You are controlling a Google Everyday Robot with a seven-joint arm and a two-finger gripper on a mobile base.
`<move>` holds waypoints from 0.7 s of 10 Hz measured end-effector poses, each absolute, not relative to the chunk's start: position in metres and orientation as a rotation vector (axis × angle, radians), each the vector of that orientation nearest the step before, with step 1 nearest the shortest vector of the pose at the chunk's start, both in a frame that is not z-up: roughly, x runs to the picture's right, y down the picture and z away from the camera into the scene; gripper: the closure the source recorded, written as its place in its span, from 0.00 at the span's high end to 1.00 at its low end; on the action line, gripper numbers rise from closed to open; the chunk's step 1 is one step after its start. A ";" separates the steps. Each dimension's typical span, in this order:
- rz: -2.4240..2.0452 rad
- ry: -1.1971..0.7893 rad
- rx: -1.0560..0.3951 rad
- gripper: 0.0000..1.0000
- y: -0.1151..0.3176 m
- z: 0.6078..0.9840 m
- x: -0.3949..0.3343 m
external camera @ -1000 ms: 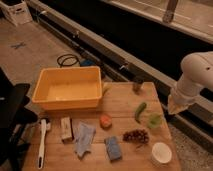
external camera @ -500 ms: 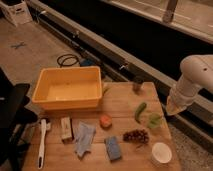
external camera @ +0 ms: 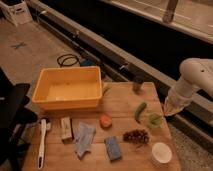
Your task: Place fork in plastic cup
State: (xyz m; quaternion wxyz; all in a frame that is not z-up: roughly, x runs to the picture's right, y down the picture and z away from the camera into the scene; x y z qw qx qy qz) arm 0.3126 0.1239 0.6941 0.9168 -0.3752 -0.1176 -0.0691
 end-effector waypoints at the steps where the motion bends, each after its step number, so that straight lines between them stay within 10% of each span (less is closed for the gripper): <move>1: -0.140 -0.250 -0.781 0.00 0.128 0.698 0.313; 3: -0.139 -0.262 -0.808 0.01 0.137 0.701 0.315; 7: -0.163 -0.291 -0.836 0.39 0.147 0.709 0.308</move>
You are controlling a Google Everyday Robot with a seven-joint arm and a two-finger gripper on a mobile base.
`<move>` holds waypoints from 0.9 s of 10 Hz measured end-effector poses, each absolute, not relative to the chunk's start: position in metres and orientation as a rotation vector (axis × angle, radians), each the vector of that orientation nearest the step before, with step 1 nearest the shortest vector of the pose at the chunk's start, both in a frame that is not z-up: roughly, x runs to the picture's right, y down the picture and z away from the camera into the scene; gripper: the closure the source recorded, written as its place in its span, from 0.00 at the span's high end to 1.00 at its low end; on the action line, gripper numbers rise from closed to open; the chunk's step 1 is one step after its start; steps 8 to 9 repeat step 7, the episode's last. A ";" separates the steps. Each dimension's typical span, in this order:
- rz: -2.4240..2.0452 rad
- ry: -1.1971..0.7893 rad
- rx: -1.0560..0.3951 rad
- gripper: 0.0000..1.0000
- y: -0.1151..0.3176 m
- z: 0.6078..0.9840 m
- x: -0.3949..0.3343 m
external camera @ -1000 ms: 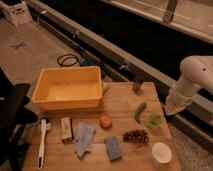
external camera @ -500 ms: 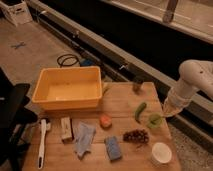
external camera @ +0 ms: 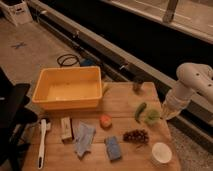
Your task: Place fork in plastic cup
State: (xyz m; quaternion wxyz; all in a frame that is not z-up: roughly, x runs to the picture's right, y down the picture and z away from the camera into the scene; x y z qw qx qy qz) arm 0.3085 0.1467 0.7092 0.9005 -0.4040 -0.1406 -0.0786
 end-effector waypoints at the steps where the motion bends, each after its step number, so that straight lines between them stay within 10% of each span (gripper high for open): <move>1: -0.165 -0.295 -0.840 0.51 0.149 0.709 0.309; 4: -0.173 -0.304 -0.830 0.74 0.149 0.707 0.307; 9: -0.172 -0.304 -0.830 0.74 0.149 0.707 0.307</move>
